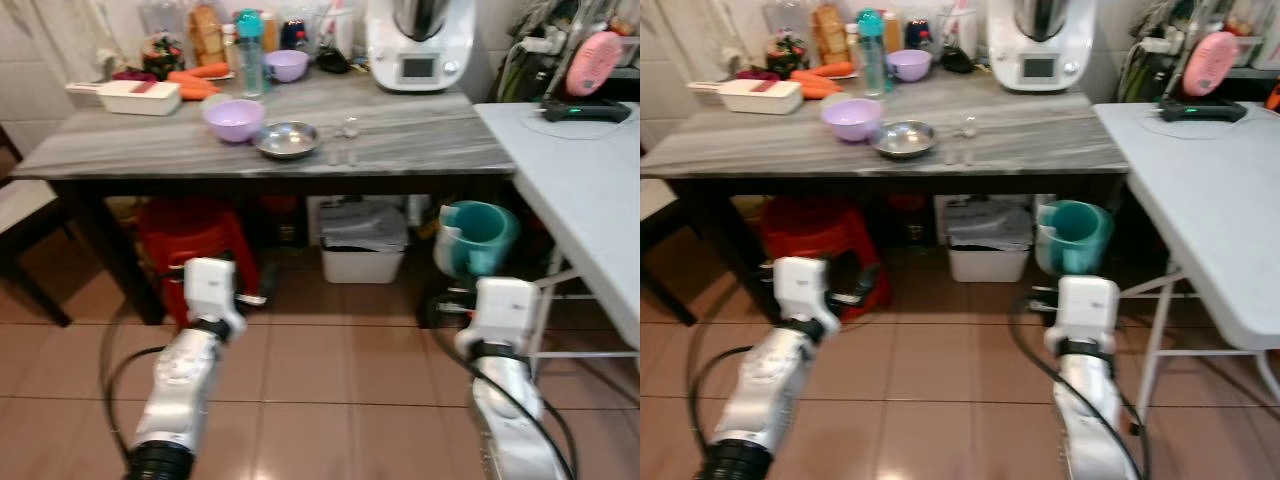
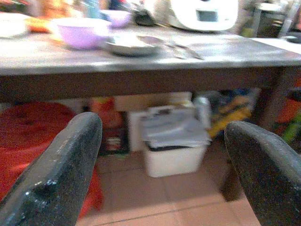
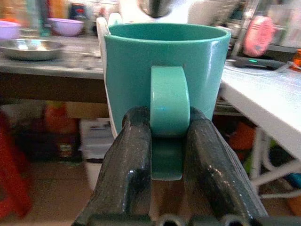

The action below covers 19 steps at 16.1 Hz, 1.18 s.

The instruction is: Setting the table

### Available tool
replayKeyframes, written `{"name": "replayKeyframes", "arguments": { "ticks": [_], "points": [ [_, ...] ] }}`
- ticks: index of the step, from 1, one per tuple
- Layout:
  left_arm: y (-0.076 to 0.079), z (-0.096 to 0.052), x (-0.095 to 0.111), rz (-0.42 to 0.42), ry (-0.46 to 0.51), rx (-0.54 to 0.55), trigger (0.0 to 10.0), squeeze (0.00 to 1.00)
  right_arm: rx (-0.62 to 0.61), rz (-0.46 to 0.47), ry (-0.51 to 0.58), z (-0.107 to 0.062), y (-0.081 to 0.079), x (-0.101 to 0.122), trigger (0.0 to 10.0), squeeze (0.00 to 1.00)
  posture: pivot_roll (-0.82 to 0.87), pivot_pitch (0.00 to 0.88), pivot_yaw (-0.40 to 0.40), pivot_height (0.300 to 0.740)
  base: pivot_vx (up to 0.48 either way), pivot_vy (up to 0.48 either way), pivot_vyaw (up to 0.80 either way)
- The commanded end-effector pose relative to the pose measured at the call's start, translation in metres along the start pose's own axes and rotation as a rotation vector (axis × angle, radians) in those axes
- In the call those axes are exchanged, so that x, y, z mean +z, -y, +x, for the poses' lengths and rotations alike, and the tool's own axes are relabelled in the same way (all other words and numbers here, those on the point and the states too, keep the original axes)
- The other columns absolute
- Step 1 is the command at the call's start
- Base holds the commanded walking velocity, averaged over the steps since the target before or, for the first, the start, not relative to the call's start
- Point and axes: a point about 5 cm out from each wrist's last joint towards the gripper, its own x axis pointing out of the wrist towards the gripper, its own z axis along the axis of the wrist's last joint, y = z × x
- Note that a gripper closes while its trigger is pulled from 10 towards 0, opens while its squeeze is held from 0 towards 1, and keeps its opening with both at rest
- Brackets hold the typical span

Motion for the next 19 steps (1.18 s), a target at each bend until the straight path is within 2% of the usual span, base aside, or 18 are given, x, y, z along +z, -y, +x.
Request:
{"name": "replayKeyframes", "arguments": {
  "ticks": [1, 4, 7, 9, 19],
  "points": [
    [0.007, 0.003, 0.003, 0.012, 0.013, -0.021, 10.0, 0.00, -0.025, -0.012, 0.022, 0.001, 0.010, 0.003, 10.0, 0.00, -0.01, 0.000, 0.044, 0.740, 0.000, 0.000, 0.00],
    [-0.001, 0.002, 0.005, 0.064, 0.025, 0.008, 10.0, 0.00, -0.019, -0.013, 0.027, 0.001, 0.011, 0.004, 10.0, 0.00, -0.01, 0.000, 0.044, 0.740, 0.000, 0.000, 0.00],
    [-0.003, 0.002, 0.005, 0.061, 0.021, 0.013, 10.0, 0.00, -0.018, -0.031, 0.025, 0.000, 0.013, 0.004, 10.0, 0.00, -0.02, 0.000, 0.045, 0.740, 0.092, 0.000, 0.27],
    [-0.003, 0.002, 0.005, 0.061, 0.023, 0.006, 10.0, 0.00, -0.015, -0.029, 0.028, 0.000, 0.013, 0.004, 10.0, 0.00, -0.02, 0.000, 0.045, 0.740, 0.313, 0.000, 0.70],
    [0.002, 0.003, 0.005, 0.041, 0.030, -0.031, 10.0, 0.00, -0.023, -0.008, 0.028, 0.002, 0.013, 0.004, 10.0, 0.00, -0.02, 0.000, 0.047, 0.740, 0.423, 0.000, 0.00]
  ]
}}
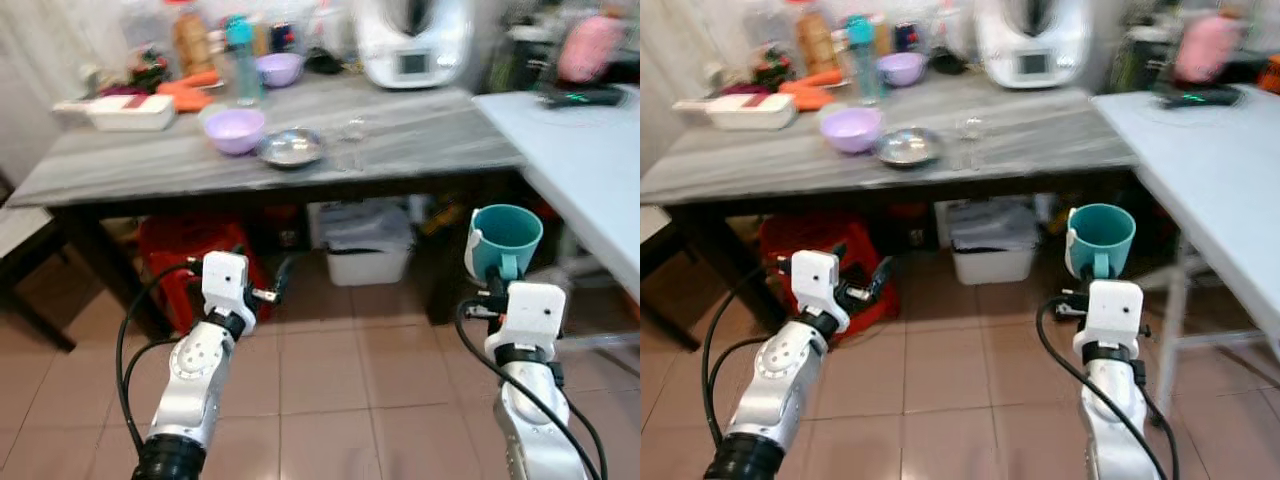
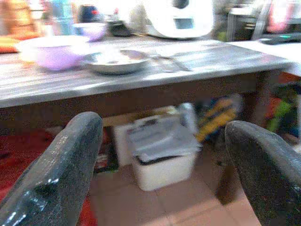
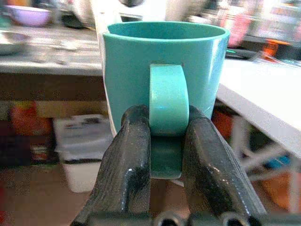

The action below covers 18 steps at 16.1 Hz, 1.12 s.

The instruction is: Setting the table

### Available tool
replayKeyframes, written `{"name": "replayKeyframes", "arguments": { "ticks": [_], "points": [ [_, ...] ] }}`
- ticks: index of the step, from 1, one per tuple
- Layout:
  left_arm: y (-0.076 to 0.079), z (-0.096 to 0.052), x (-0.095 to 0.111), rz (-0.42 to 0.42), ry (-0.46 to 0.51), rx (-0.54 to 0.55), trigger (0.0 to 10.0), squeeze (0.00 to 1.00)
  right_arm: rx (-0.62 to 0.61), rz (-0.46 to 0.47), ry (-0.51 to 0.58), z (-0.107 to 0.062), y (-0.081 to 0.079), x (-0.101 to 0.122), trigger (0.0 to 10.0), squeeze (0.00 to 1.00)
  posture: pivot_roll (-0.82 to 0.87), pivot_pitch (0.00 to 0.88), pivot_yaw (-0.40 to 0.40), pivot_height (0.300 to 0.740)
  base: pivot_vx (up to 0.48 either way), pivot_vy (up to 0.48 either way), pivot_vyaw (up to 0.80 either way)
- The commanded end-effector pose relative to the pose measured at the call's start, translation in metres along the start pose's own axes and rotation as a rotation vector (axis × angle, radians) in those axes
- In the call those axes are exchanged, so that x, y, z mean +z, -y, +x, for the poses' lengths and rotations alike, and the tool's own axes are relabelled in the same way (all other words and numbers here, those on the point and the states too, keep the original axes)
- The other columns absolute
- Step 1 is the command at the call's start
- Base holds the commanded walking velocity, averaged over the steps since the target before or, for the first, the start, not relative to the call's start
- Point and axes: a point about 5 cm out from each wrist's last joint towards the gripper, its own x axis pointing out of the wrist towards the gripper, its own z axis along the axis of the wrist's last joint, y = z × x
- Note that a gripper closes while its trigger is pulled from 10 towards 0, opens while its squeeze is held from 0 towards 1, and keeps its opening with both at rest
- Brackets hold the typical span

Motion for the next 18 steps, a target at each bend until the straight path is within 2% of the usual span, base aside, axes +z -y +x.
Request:
{"name": "replayKeyframes", "arguments": {
  "ticks": [1, 11, 13, 18],
  "points": [
    [-0.008, -0.001, 0.002, 0.009, 0.005, 0.027, 10.0, 0.00, 0.025, 0.010, 0.038, 0.003, -0.008, 0.008, 10.0, 0.00, -0.02, 0.000, 0.047, 0.740, 0.465, 0.000, 0.00],
    [-0.007, 0.000, 0.005, 0.006, 0.013, 0.024, 10.0, 0.00, 0.027, 0.007, 0.052, 0.003, -0.008, 0.011, 10.0, 0.00, -0.02, 0.000, 0.049, 0.740, 0.466, 0.000, 0.00],
    [-0.005, 0.001, 0.008, 0.004, 0.024, 0.018, 10.0, 0.00, 0.026, 0.000, 0.061, 0.003, -0.006, 0.012, 10.0, 0.00, -0.02, 0.000, 0.049, 0.740, 0.458, 0.000, 0.46],
    [-0.006, -0.010, 0.005, 0.006, 0.012, 0.013, 10.0, 0.00, 0.024, -0.006, 0.063, 0.003, -0.005, 0.013, 10.0, 0.00, -0.03, 0.000, 0.043, 0.740, 0.441, 0.000, 0.08]
  ]
}}
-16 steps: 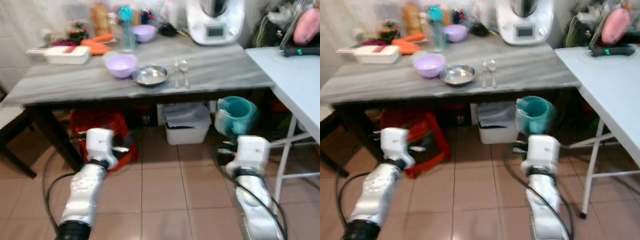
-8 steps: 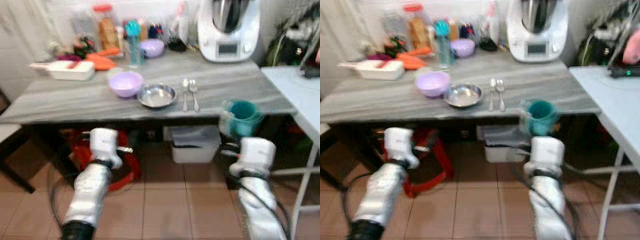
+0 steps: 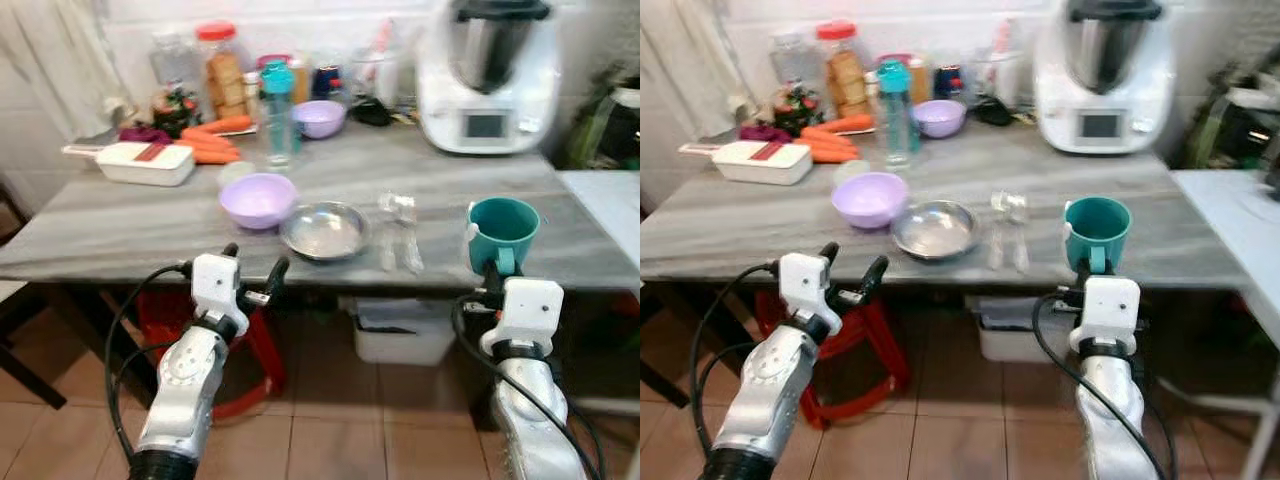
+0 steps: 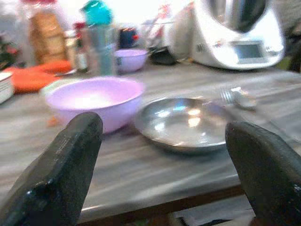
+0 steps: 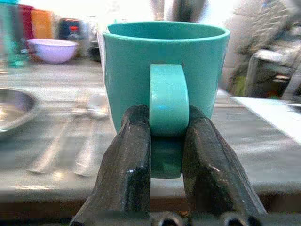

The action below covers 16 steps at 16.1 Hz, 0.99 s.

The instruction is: Setting the table

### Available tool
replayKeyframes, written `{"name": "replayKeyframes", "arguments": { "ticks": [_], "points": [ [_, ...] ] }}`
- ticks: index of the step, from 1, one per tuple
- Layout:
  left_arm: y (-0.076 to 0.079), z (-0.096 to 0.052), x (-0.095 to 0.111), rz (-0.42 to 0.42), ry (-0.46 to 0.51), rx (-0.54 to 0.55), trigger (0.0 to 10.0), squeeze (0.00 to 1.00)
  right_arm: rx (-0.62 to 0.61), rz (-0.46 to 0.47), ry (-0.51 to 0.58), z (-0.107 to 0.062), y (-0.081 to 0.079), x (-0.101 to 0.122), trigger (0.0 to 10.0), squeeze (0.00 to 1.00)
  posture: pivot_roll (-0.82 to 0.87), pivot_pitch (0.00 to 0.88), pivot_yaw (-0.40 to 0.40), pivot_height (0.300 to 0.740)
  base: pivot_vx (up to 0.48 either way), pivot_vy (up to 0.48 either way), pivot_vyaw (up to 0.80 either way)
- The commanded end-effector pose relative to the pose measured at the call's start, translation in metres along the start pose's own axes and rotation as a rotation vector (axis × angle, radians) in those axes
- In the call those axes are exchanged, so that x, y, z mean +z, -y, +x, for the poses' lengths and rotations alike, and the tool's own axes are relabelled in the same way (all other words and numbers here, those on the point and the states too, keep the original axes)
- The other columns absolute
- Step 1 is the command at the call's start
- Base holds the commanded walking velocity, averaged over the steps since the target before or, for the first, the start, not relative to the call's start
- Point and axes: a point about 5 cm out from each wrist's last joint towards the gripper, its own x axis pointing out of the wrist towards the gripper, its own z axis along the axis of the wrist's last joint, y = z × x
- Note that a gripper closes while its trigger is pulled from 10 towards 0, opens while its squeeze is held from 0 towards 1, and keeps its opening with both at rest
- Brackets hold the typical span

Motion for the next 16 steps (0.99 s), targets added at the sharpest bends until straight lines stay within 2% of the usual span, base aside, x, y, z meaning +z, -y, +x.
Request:
{"name": "replayKeyframes", "arguments": {
  "ticks": [1, 9, 16],
  "points": [
    [-0.001, 0.001, 0.003, 0.002, 0.003, -0.001, 10.0, 0.00, -0.002, -0.006, 0.022, 0.001, 0.002, 0.005, 10.0, 0.00, -0.03, 0.000, 0.043, 0.740, 0.439, 0.000, 0.00],
    [0.000, -0.008, 0.003, 0.001, -0.001, 0.001, 10.0, 0.00, 0.017, -0.019, 0.051, 0.004, 0.002, 0.012, 10.0, 0.00, -0.02, 0.000, 0.036, 0.740, 0.424, 0.000, 0.00],
    [-0.007, -0.035, 0.002, 0.030, -0.005, -0.003, 10.0, 0.00, 0.039, -0.010, 0.066, 0.005, 0.004, 0.016, 10.0, 0.00, -0.02, 0.000, 0.031, 0.740, 0.000, 0.000, 0.00]
  ]
}}
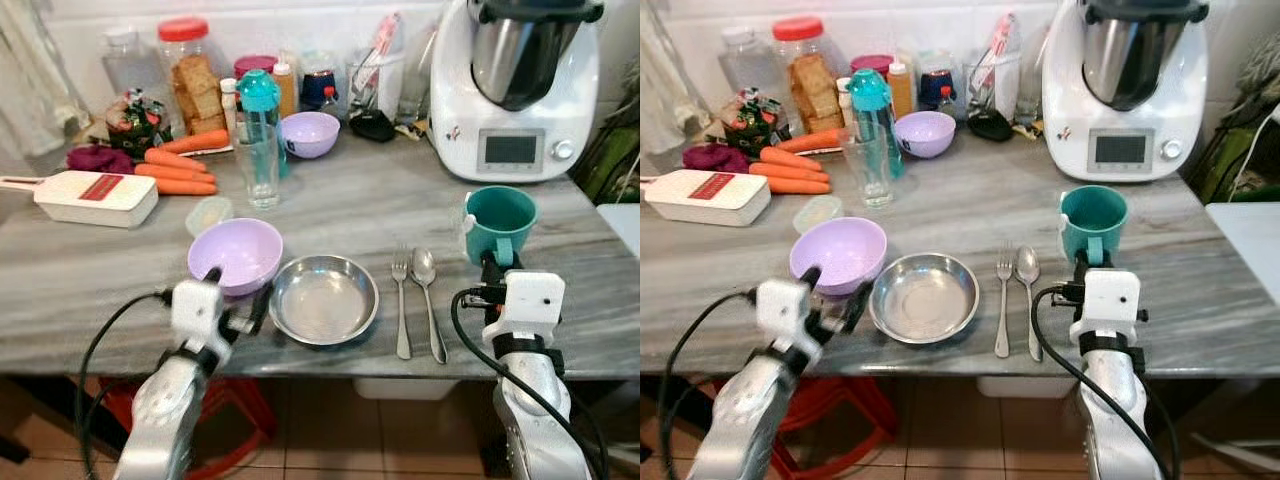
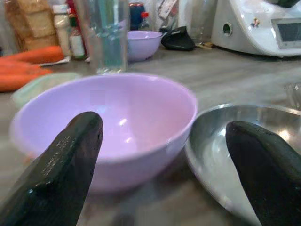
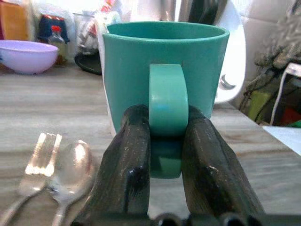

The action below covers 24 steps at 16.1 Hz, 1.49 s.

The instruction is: Setting the table

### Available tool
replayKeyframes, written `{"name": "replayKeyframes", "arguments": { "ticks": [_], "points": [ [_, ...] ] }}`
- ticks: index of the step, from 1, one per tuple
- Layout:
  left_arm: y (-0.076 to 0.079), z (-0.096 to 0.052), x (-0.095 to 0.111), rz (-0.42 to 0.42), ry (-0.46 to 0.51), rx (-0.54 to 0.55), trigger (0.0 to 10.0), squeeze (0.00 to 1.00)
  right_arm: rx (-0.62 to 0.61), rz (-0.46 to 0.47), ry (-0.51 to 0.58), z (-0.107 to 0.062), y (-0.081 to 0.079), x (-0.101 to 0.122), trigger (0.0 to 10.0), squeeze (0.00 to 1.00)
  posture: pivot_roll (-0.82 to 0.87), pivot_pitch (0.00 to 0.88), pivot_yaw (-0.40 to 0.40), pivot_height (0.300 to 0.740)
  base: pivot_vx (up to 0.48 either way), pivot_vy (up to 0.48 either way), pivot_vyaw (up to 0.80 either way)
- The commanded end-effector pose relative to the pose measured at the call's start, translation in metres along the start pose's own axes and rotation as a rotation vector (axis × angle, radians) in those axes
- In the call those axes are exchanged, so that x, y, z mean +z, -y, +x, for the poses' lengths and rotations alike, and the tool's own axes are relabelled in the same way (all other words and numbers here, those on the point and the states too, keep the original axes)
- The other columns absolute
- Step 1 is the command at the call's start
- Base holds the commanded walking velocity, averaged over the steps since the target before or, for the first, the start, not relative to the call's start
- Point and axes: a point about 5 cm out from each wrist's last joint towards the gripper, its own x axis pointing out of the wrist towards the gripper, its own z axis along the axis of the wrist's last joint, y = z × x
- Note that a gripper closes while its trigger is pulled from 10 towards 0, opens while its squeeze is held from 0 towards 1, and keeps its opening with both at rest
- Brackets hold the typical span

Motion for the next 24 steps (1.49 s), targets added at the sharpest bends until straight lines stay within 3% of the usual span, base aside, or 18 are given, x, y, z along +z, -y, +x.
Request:
{"name": "replayKeyframes", "arguments": {
  "ticks": [1, 4, 7, 9, 11, 15, 24],
  "points": [
    [-0.004, -0.003, 0.005, 0.012, 0.013, -0.003, 10.0, 0.00, 0.022, 0.013, 0.035, 0.002, -0.004, 0.009, 10.0, 0.00, -0.02, 0.000, 0.030, 0.740, 0.000, 0.000, 0.00],
    [-0.005, -0.011, 0.004, 0.006, -0.001, -0.038, 10.0, 0.00, 0.059, 0.029, 0.044, 0.006, -0.005, 0.011, 10.0, 0.00, -0.02, 0.000, 0.026, 0.740, 0.000, 0.000, 0.00],
    [0.001, -0.017, 0.006, -0.082, 0.005, -0.175, 10.0, 0.00, 0.187, 0.095, 0.065, 0.019, -0.009, 0.020, 10.0, 0.00, -0.01, 0.000, 0.026, 0.740, 0.000, 0.000, 0.00],
    [0.002, -0.019, 0.004, -0.104, -0.018, -0.213, 10.0, 0.00, 0.257, 0.153, 0.073, 0.027, -0.015, 0.025, 10.0, 0.00, -0.01, 0.000, 0.029, 0.740, 0.000, 0.000, 0.00],
    [0.001, -0.021, 0.003, -0.108, -0.022, -0.222, 10.0, 0.00, 0.320, 0.149, 0.075, 0.037, -0.021, 0.026, 10.0, 0.00, -0.01, 0.000, 0.031, 0.740, 0.000, 0.000, 0.00],
    [-0.007, -0.018, -0.006, -0.104, -0.039, -0.238, 10.0, 0.00, 0.375, 0.189, 0.002, 0.061, -0.033, 0.014, 10.0, 0.00, 0.01, 0.000, 0.031, 0.740, 0.000, 0.000, 0.00],
    [-0.011, -0.019, -0.007, -0.129, -0.027, -0.272, 10.0, 0.00, 0.493, 0.196, -0.078, 0.078, -0.049, -0.008, 10.0, 0.00, 0.02, 0.000, 0.030, 0.740, 0.000, 0.000, 0.00]
  ]
}}
